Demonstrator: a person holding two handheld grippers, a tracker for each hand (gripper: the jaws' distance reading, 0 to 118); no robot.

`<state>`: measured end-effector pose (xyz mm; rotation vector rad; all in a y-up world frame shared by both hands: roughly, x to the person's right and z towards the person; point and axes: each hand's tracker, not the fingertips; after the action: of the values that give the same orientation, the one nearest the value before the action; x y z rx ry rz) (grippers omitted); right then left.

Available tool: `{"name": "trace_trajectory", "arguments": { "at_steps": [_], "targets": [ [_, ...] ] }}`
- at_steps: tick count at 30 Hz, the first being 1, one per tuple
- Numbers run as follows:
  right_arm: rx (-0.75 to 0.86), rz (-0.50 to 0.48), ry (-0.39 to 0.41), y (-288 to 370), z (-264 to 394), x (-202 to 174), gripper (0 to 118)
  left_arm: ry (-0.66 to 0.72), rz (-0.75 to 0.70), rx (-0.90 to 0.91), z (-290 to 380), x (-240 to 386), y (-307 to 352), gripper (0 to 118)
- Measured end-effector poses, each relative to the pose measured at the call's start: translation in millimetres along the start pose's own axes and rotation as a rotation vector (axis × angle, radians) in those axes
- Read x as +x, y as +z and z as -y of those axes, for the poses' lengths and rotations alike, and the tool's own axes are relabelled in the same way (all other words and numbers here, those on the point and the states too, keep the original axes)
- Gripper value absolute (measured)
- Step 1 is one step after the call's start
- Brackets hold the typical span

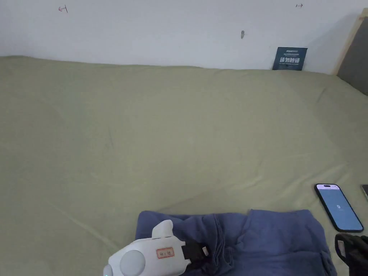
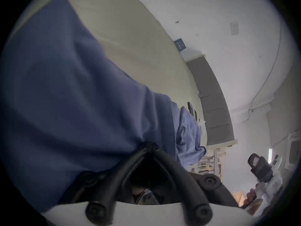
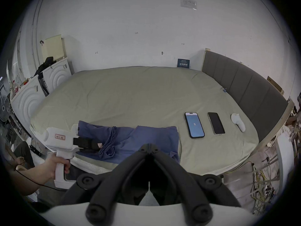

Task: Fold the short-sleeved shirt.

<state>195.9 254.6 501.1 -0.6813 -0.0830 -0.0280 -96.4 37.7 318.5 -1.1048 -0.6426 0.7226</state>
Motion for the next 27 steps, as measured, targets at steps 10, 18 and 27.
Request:
{"name": "trace_trajectory", "arguments": {
  "at_steps": [10,18,27],
  "targets": [
    [-0.033,0.004,0.018,-8.1,0.0,-5.1,0,0.016,0.020,0.032,-16.0,11.8,49.0,1],
    [-0.008,-0.034,0.057,-12.9,-12.4,-15.1,0,0.101,-0.048,0.066,-64.9,-52.9,157.4,110],
    [-0.009,-0.045,0.057,-14.4,-12.9,-13.5,0,0.264,0.152,-0.019,-53.6,-75.9,105.8,109]
  ]
}}
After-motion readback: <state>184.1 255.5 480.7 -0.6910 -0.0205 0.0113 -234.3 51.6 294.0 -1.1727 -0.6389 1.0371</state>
